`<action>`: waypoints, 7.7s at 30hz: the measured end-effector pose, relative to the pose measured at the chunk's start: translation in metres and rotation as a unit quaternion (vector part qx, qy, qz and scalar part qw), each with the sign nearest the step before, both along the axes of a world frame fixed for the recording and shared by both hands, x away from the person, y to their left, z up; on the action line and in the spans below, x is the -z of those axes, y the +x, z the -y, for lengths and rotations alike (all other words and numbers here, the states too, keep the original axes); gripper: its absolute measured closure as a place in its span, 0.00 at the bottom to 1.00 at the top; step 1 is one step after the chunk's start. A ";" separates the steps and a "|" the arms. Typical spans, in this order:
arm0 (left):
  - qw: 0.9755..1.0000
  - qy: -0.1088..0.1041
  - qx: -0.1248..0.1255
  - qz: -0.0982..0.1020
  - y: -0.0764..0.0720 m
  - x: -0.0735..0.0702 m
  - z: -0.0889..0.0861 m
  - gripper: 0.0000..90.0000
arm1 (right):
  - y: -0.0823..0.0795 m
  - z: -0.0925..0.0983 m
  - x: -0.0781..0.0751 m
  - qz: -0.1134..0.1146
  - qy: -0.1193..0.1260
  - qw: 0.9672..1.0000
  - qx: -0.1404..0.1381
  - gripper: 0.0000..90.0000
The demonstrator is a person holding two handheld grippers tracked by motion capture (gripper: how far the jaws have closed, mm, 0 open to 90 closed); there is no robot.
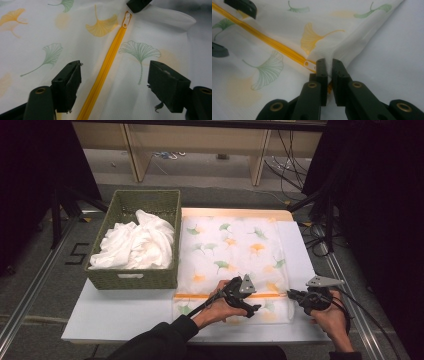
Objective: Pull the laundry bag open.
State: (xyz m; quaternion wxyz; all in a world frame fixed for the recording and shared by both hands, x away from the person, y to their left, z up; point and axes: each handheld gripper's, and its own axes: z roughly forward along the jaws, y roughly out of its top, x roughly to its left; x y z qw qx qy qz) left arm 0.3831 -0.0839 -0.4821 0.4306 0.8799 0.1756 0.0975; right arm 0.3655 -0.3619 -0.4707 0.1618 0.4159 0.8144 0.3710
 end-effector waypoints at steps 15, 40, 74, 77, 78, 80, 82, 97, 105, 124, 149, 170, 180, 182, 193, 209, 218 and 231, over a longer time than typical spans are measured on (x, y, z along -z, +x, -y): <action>0.994 -0.049 0.009 -0.094 0.014 0.000 0.033 0.59 | -0.012 -0.027 -0.035 0.079 -0.021 0.995 -0.056 0.95; 0.996 -0.069 0.025 -0.052 0.021 0.001 0.040 0.88 | -0.015 -0.045 -0.035 0.058 -0.011 0.992 -0.113 0.95; 0.999 -0.015 -0.009 -0.029 0.034 -0.002 0.026 0.99 | -0.016 -0.031 -0.034 0.065 -0.053 0.994 -0.068 0.95; 0.999 -0.011 -0.012 -0.030 0.035 -0.001 0.014 0.99 | -0.016 -0.023 -0.032 0.068 -0.057 0.994 -0.057 0.95; 0.999 -0.011 -0.012 -0.030 0.035 -0.001 0.014 0.99 | -0.016 -0.023 -0.032 0.068 -0.057 0.994 -0.057 0.95; 0.999 -0.013 -0.021 -0.032 0.035 0.000 0.007 0.99 | -0.017 -0.019 -0.031 0.059 -0.055 0.996 -0.045 0.95; 0.999 -0.011 -0.021 -0.033 0.034 0.000 0.005 0.99 | -0.015 -0.018 -0.030 0.062 -0.057 0.995 -0.050 0.95; 0.999 0.013 -0.032 -0.028 0.025 0.000 -0.034 0.99 | -0.010 0.002 -0.020 0.053 -0.068 0.996 -0.017 0.95; 0.999 0.019 -0.034 -0.028 0.021 -0.003 -0.048 0.99 | -0.008 0.007 -0.016 0.046 -0.076 0.996 -0.006 0.95; 0.996 0.032 -0.077 -0.021 0.004 -0.005 -0.123 0.99 | -0.005 0.016 -0.009 0.035 -0.071 0.997 0.009 0.95; 0.989 0.038 -0.143 -0.023 -0.015 -0.007 -0.202 0.99 | -0.002 0.020 -0.003 0.027 -0.077 0.997 0.007 0.95; 0.989 0.005 -0.145 -0.034 -0.014 -0.012 -0.198 0.98 | 0.007 -0.043 -0.019 0.077 -0.033 0.996 -0.023 0.46; 0.989 -0.009 -0.146 -0.036 -0.013 -0.014 -0.198 0.98 | 0.033 -0.108 -0.001 0.065 -0.058 0.990 -0.113 0.42; 0.990 -0.005 -0.139 -0.030 -0.012 -0.016 -0.199 0.98 | 0.037 -0.120 0.006 0.044 -0.056 0.989 -0.127 0.40; 0.989 -0.010 -0.140 -0.039 -0.013 -0.015 -0.198 0.96 | 0.044 -0.121 0.008 0.054 -0.110 0.988 -0.097 0.69; 0.986 0.014 -0.168 -0.011 -0.021 -0.042 -0.193 0.40 | 0.048 -0.115 -0.016 0.103 -0.100 0.983 -0.110 0.99; 0.985 -0.012 -0.172 0.024 -0.022 -0.084 -0.194 0.36 | 0.051 -0.114 -0.027 0.112 -0.095 0.984 -0.106 0.99; 0.969 0.009 -0.243 0.050 0.020 -0.131 -0.261 0.22 | 0.054 -0.112 -0.028 0.108 -0.093 0.984 -0.109 0.99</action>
